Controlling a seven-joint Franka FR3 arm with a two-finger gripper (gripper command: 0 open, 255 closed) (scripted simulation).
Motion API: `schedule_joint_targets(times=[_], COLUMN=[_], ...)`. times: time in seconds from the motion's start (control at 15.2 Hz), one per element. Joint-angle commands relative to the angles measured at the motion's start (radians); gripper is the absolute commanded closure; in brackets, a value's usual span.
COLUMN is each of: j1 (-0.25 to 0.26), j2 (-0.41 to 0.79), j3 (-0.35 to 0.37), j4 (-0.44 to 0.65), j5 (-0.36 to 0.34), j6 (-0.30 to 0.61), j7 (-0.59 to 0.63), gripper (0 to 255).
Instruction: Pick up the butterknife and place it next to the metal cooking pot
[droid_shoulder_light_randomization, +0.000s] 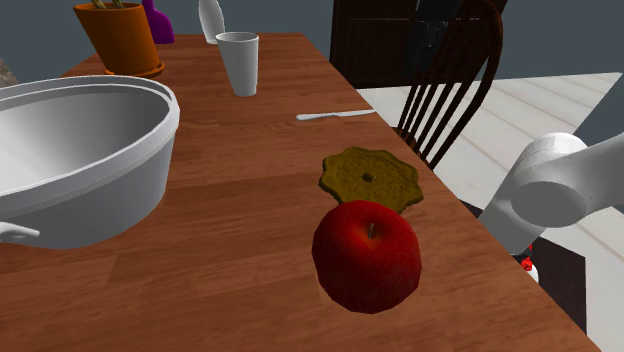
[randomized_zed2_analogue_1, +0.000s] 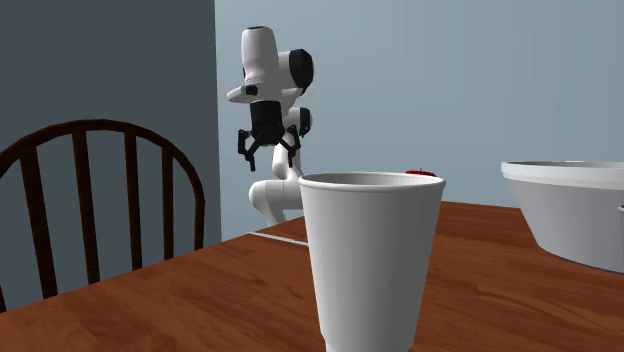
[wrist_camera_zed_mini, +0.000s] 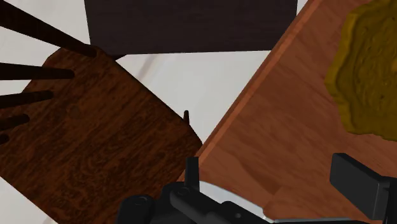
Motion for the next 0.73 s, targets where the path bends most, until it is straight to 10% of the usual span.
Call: schedule_joint_targets(times=[0.0,0.66], j1=[0.0,0.194], j2=[0.0,0.277], j3=[0.0,-0.123], j4=[0.0,0.018], j5=[0.0,-0.001], j6=[0.0,0.326], j7=[0.0,-0.542], gripper=[0,0])
